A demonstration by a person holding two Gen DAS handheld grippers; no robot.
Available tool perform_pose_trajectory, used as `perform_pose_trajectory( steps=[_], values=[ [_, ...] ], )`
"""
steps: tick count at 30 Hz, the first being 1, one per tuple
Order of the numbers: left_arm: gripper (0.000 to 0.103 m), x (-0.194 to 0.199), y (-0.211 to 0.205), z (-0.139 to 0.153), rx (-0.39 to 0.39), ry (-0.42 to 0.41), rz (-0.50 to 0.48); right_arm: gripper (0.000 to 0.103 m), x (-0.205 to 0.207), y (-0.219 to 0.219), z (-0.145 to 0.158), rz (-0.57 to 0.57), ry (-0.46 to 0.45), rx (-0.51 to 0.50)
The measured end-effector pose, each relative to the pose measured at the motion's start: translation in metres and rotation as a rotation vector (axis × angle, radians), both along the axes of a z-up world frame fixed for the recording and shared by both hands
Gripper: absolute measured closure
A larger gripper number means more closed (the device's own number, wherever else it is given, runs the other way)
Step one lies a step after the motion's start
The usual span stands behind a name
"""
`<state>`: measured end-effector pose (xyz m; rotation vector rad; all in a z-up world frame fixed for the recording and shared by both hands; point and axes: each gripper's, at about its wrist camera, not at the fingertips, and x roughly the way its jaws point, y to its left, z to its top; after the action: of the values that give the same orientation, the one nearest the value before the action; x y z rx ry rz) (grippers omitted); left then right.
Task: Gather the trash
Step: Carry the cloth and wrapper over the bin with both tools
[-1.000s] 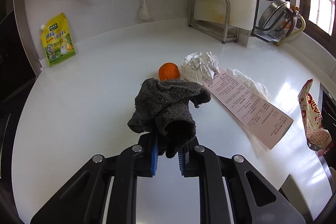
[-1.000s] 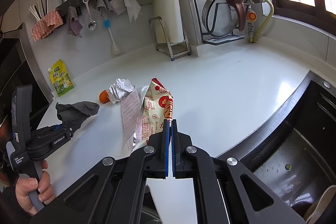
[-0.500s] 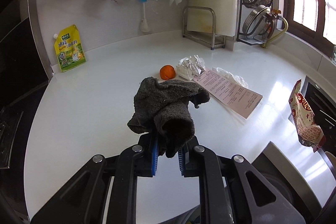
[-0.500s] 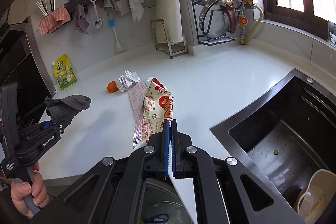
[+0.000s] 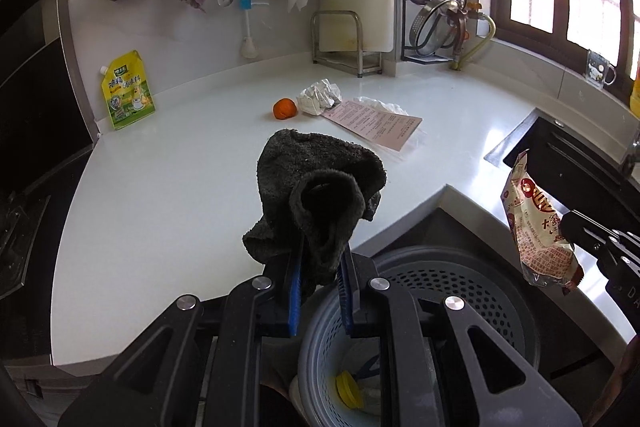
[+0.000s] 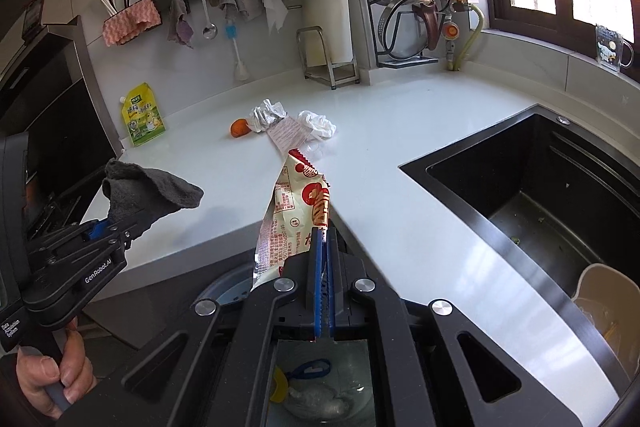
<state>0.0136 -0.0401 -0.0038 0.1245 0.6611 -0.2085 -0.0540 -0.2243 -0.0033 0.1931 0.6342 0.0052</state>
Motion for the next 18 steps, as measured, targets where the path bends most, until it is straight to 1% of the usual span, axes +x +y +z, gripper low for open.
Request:
perform_pose_trajectory(
  steps=[7,12,18],
  values=[
    [0.088,-0.033,-0.010,-0.013,-0.003,0.014,-0.036,0.101,-0.032,0.006,-0.015,0.006,0.020,0.016],
    [0.088,-0.041,-0.017,-0.032,-0.010,0.058,-0.054,0.101,-0.044,0.013,-0.036,0.028,0.068,0.017],
    [0.088,-0.048,-0.024,-0.058,0.017,0.101,-0.066,0.101,-0.049,0.020,-0.059,0.048,0.121,0.017]
  ],
)
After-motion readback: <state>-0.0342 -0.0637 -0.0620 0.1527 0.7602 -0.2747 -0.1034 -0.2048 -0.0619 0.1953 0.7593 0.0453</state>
